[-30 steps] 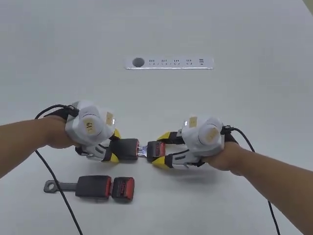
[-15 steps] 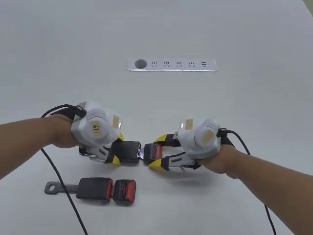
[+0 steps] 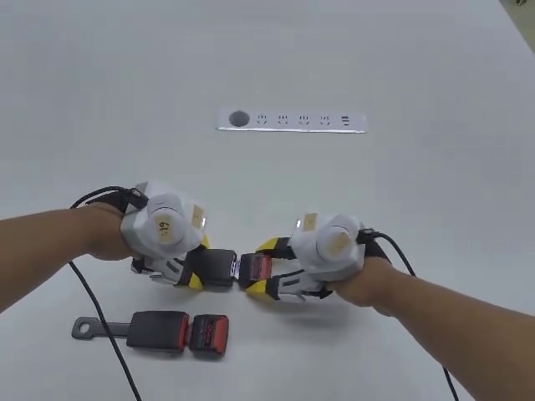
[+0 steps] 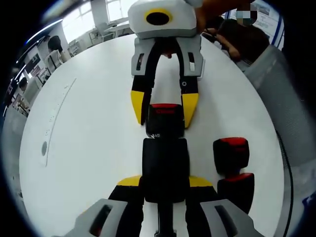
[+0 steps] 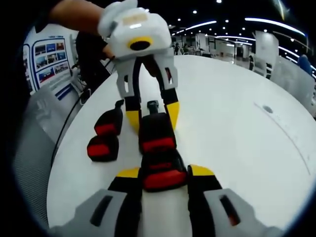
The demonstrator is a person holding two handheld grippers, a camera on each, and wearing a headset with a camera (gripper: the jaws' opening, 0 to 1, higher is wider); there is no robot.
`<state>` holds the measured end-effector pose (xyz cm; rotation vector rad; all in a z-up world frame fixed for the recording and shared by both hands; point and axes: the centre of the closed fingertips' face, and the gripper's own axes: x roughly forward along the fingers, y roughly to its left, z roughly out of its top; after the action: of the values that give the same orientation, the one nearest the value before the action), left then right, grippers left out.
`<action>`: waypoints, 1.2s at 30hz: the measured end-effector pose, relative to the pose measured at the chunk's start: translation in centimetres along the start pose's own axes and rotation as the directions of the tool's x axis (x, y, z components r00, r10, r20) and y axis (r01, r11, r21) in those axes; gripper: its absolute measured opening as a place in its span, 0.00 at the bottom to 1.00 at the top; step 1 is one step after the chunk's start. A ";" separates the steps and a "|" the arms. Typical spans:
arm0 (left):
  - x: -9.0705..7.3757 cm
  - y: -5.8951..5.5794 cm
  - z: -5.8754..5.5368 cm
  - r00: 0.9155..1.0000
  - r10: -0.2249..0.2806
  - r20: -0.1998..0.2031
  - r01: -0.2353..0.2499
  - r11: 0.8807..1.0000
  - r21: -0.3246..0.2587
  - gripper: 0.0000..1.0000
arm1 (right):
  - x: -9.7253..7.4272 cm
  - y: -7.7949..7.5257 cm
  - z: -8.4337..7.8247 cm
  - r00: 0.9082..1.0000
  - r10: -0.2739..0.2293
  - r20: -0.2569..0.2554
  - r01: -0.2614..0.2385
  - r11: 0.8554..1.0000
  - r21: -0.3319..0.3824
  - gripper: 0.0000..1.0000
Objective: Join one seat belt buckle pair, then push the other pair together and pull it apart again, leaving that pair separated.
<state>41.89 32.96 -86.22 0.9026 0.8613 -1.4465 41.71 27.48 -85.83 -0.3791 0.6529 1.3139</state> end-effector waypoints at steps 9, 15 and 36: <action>0.1 -0.1 0.1 1.000 0.000 -0.004 0.000 1.000 0.001 0.33 | 0.0 0.0 -0.1 1.000 -0.013 -0.013 0.013 1.000 -0.007 0.36; 0.1 -0.1 0.1 1.000 0.001 -0.005 -0.001 1.000 0.001 0.33 | 0.0 0.1 -0.1 0.999 -0.015 -0.031 0.015 1.000 -0.020 0.36; 0.0 -0.2 0.2 1.000 0.006 0.002 -0.006 1.000 -0.003 0.34 | -0.1 0.1 -0.2 0.999 -0.007 -0.046 0.004 0.998 -0.060 0.36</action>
<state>41.67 32.83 -86.13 0.9006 0.8588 -1.4399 41.53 27.27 -85.89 -0.4606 0.6515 1.3245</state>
